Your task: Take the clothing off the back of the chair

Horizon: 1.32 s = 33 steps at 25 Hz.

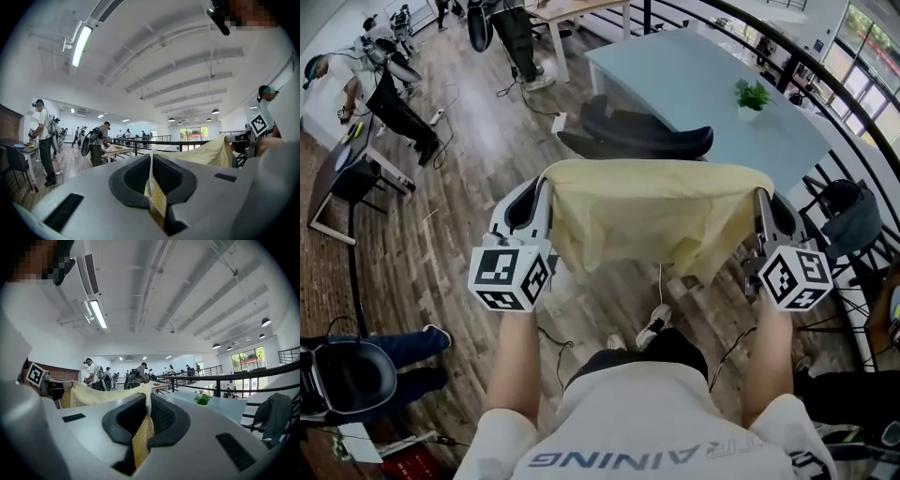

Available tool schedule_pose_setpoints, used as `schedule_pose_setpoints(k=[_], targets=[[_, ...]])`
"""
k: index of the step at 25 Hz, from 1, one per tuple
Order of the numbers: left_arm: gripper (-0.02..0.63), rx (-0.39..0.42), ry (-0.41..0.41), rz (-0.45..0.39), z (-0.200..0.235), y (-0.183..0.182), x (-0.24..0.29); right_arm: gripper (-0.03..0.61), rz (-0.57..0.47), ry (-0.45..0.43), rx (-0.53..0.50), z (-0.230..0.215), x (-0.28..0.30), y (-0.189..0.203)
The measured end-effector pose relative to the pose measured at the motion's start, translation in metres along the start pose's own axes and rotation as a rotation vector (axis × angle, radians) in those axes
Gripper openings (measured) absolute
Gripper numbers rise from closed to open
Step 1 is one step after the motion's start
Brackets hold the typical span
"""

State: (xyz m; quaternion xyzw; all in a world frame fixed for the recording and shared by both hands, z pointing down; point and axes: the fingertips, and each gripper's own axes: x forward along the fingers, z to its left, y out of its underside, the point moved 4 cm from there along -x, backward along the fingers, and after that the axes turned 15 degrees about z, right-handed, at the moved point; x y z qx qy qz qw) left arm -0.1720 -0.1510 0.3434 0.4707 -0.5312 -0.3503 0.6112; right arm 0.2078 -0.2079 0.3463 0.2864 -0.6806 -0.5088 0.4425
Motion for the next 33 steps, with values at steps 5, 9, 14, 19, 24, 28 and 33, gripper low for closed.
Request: schedule_pose_setpoints(k=[5, 9, 14, 19, 24, 28, 33], targets=[[0.048, -0.008, -0.017, 0.011, -0.014, 0.009, -0.019, 0.034, -0.008, -0.019, -0.009, 0.001, -0.014, 0.005], [0.048, -0.018, -0.059, 0.004, -0.03, 0.009, -0.034, 0.034, -0.025, -0.051, -0.037, -0.001, -0.025, 0.001], [0.048, -0.049, -0.101, 0.002, -0.054, 0.013, -0.043, 0.034, -0.022, -0.1, -0.069, -0.012, -0.036, 0.001], [0.048, -0.052, -0.108, -0.007, -0.071, 0.013, -0.05, 0.034, -0.015, -0.125, -0.076, -0.021, -0.044, 0.006], [0.046, -0.062, -0.1, -0.009, -0.075, 0.013, -0.051, 0.034, -0.005, -0.148, -0.059, -0.024, -0.045, 0.011], [0.04, -0.122, -0.074, -0.03, -0.08, 0.01, -0.041, 0.032, -0.051, -0.207, 0.011, -0.017, -0.049, -0.003], [0.04, -0.098, -0.079, -0.025, -0.082, 0.005, -0.044, 0.031, -0.061, -0.181, -0.009, -0.018, -0.056, -0.013]])
